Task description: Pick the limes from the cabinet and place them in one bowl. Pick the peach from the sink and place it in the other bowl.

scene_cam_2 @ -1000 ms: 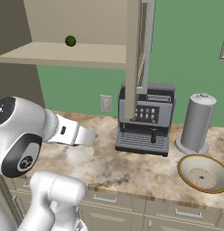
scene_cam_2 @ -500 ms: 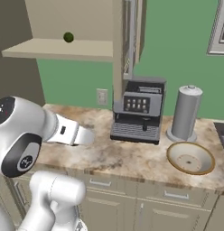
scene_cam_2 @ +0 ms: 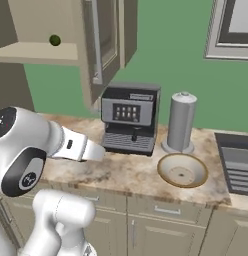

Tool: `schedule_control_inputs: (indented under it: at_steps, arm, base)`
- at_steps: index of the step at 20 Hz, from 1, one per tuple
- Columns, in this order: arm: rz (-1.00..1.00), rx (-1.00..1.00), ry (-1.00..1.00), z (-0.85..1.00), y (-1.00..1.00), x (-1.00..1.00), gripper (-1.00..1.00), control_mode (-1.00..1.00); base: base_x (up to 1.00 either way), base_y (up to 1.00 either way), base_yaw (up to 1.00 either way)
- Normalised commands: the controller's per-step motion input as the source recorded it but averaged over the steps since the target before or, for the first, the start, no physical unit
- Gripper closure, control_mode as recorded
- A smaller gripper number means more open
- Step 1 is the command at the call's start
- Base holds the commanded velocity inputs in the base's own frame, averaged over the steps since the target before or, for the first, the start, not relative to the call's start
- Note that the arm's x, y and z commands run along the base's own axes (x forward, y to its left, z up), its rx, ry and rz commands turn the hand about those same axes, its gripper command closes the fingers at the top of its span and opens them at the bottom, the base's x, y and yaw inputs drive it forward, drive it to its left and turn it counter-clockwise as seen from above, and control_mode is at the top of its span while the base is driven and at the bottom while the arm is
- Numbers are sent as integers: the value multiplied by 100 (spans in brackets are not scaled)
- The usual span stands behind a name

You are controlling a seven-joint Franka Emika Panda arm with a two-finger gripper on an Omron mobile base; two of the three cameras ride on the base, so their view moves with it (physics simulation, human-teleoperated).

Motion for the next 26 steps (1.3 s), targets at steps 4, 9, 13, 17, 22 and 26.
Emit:
schedule_control_inputs:
  at_steps: [4, 9, 13, 17, 22, 26]
  arm:
    - [0, 0, 0, 0, 0, 0, 100, 100]
    - [0, 0, 0, 0, 0, 0, 100, 100]
    - [0, 0, 0, 0, 0, 0, 100, 100]
    - [0, 0, 0, 0, 0, 0, 100, 100]
    - [0, 0, 0, 0, 0, 0, 100, 100]
    - [0, 0, 0, 0, 0, 0, 100, 100]
  base:
    - [-17, -63, 0]
    - [0, -78, 0]
    - [4, -72, 0]
    - [15, -70, 0]
    - [41, -38, 8]
    - [55, -4, 13]
